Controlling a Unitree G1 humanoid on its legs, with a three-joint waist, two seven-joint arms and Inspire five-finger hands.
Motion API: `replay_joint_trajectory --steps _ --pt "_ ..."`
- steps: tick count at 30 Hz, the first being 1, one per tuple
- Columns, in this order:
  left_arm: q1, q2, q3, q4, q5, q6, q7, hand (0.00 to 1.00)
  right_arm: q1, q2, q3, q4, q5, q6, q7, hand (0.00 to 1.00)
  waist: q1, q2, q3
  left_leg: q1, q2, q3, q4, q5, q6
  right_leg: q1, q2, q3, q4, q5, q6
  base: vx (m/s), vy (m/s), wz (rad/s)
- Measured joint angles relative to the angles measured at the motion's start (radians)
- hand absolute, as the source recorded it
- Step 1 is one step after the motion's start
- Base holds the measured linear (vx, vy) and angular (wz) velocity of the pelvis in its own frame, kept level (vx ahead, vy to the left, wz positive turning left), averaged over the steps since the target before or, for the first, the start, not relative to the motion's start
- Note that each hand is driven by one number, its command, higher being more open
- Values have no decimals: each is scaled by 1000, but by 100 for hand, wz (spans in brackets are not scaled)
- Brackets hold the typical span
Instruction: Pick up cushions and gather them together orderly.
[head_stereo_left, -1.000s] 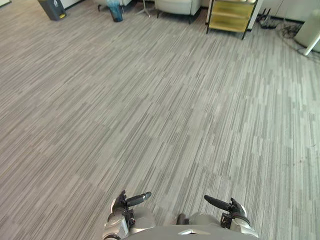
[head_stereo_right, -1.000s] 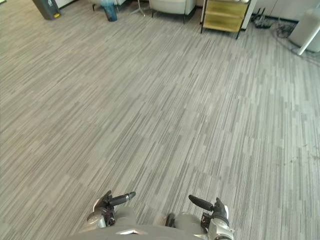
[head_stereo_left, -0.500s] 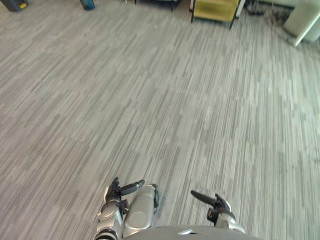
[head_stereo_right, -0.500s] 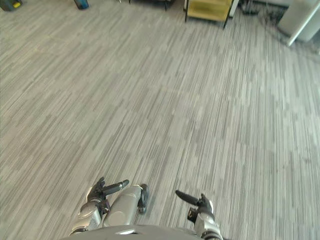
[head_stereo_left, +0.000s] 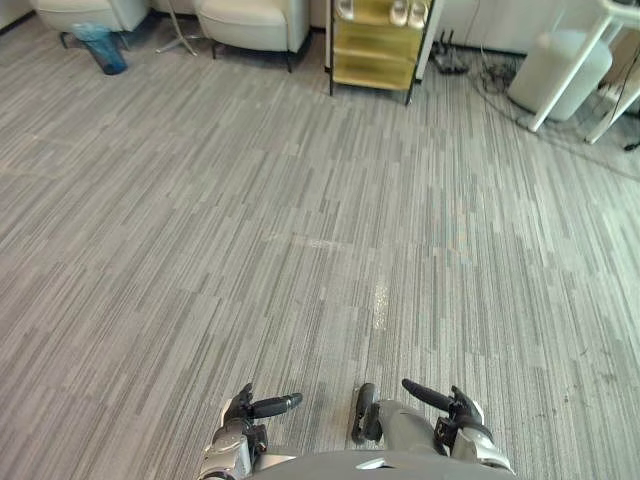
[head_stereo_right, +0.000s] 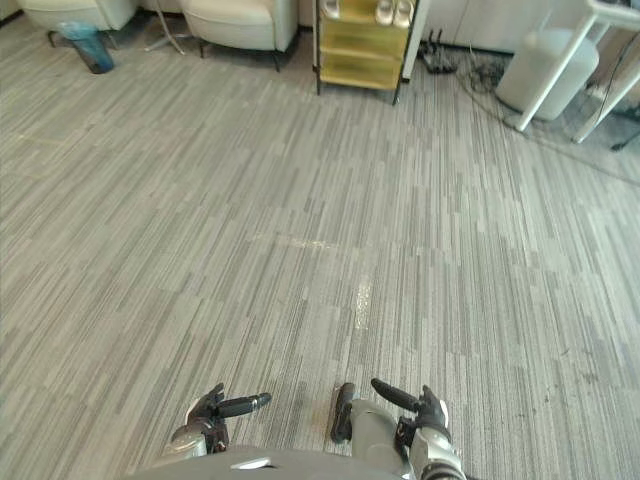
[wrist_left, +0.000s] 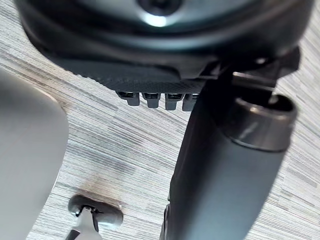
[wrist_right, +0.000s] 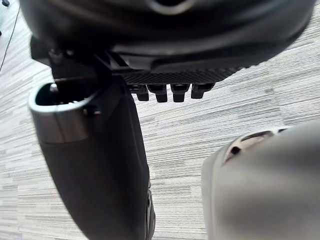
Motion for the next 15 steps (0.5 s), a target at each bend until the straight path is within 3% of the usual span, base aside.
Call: replay_joint_trajectory --steps 2,4,6,7,8,9,10,11,12,13,15 --pt "8 -9 31 -37 5 0 2 100 18 1 11 -22 1 2 -8 100 11 11 7 -191 51 -13 414 15 -11 126 44 -9 -81 -20 -14 508 -247 17" --pt "7 1 39 -65 5 0 5 100 20 10 23 -24 11 2 -15 100 23 -4 18 -292 65 22 535 -10 -14 236 60 -6 -161 -24 -18 474 -181 -5" --pt "3 9 24 -103 4 -9 3 100 16 31 24 -26 22 2 -20 100 34 -32 25 -418 47 93 422 -80 -7 348 59 4 -253 -21 -9 473 -98 -15" --pt "-5 6 21 -103 4 -14 3 100 18 35 23 -29 23 3 -20 100 47 -34 27 -441 13 122 245 -95 -7 395 49 11 -284 -28 9 441 -3 -18" --pt "-6 6 21 -103 4 -14 3 100 18 35 23 -29 23 3 -20 100 47 -34 27 -441 12 122 241 -95 -7 396 49 11 -284 -28 10 523 49 -18" --pt "-7 1 21 -105 4 -14 3 100 19 40 21 -32 24 3 -21 100 50 -35 29 -450 -55 130 -37 -66 8 448 30 17 -317 -43 34 347 74 -9" --pt "-7 -1 20 -106 4 -14 3 100 19 40 20 -32 25 3 -22 100 51 -34 29 -454 -70 128 -112 -42 9 457 26 20 -324 -49 39 443 118 -22" --pt "-6 -4 22 -106 1 -14 4 100 19 38 15 -30 29 2 -22 100 61 -32 31 -455 -106 104 -247 85 19 485 20 34 -348 -67 57 592 154 -32" --pt "-11 5 19 -100 -9 -14 6 100 16 55 24 -28 40 3 -23 100 70 -53 26 -431 -143 103 -291 182 34 499 -4 69 -355 -75 70 507 128 -27" --pt "-12 7 18 -100 -9 -14 6 100 16 57 26 -30 41 3 -23 100 69 -57 25 -429 -148 104 -298 182 34 496 -8 71 -354 -73 71 630 139 -3" --pt "-15 18 13 -101 -13 -13 1 100 16 74 24 -30 42 8 -21 100 63 -82 23 -435 -167 106 -262 158 65 482 -40 99 -314 -55 101 485 112 17"
